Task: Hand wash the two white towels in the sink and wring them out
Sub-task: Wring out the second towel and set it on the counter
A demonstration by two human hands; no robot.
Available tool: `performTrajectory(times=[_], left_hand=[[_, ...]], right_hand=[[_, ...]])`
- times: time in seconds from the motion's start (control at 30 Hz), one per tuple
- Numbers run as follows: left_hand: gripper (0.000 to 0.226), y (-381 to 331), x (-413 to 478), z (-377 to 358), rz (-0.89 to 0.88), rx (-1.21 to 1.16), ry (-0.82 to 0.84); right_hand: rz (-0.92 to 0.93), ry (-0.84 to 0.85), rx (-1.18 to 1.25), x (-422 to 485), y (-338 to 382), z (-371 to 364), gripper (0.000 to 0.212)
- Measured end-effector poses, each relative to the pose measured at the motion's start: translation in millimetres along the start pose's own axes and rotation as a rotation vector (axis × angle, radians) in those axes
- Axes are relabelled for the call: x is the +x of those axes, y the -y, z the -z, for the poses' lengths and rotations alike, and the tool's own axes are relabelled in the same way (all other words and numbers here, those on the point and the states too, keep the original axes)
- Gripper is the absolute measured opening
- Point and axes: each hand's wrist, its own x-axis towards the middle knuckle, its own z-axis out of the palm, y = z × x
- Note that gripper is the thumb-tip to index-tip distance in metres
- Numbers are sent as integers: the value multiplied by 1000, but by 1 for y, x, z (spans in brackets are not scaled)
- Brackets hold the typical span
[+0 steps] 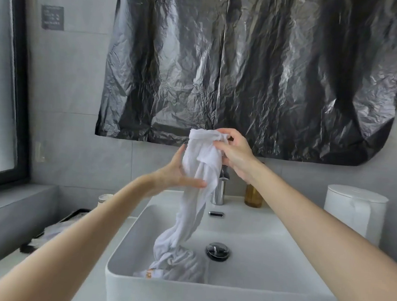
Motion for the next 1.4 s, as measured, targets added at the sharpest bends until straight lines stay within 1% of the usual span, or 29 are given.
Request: performTrajectory(times=[0.07,0.1,0.13,0.17,0.23,0.27,0.33,0.4,0.43,0.5,0.53,0.6,0.67,0.73,0.8,0.87,0.9,0.93,1.0,1.03,1.1,1.17,1.23,1.3,1.33,1.4], left_hand=[[128,13,4,-31,-65,24,-19],[122,15,4,-45,-69,20,-56],[110,19,6,-56,-52,14,-99],[92,21,6,-64,-29,33,-130],[52,33,9,-74,50,180,-118],[36,41,10,-75,84,258,-108],[17,53,7,-78,135,300,-112],[11,63,5,-75,149,333,-115],[12,64,3,-72,149,341,-105],[20,65,1,-67,158,274,-91],[24,65,2,-65,155,268,-118],[35,60,4,-58,128,363,-198],[49,49,8,-53,89,423,-224],[58,37,15,-49,63,473,-219],[59,22,20,-48,42,519,-233],[55,8,26,-47,11,549,-226],[53,0,28,-46,-7,570,-223],[52,-8,30,-44,-22,590,-220],[52,-21,30,-36,-51,624,-224],[52,-25,30,-30,-62,627,-234],[52,-26,27,-18,-58,559,-255],[53,-20,20,-13,-48,409,-260],[53,-9,10,-16,-43,274,-198],[51,9,-1,-24,-25,208,-112],[55,19,-7,-29,-1,156,-99],[64,37,-17,-38,64,47,-134]], right_hand=[[3,-20,20,-2,0,4,27],[1,-27,45,-3,0,6,27],[0,-34,76,-4,-1,9,26],[0,-47,105,-5,-2,13,26],[-7,-108,173,-6,-6,25,27],[-16,-155,214,-8,-8,31,28],[-56,-247,258,-12,-15,47,31],[-114,-294,208,-19,-26,61,35],[-146,-303,189,-22,-34,66,35],[-224,-317,176,-30,-51,71,33],[-262,-316,146,-33,-59,73,32],[-317,-269,-15,-41,-75,76,30],[-340,-154,-249,-49,-84,75,31],[-326,-14,-410,-54,-84,70,40],[-301,183,-441,-55,-74,62,51],[-283,384,-476,-55,-64,48,69],[-262,446,-525,-52,-63,40,75],[-237,450,-583,-49,-63,33,75],[-165,334,-666,-40,-65,23,65],[-120,276,-649,-35,-64,20,55],[-18,165,-555,-24,-53,16,27],[80,64,-508,-17,-34,10,12],[165,8,-505,-13,-17,-1,11],[212,-28,-494,-7,-6,-10,13],[222,-42,-479,-5,-1,-13,12],[240,-58,-414,1,9,-15,8]])
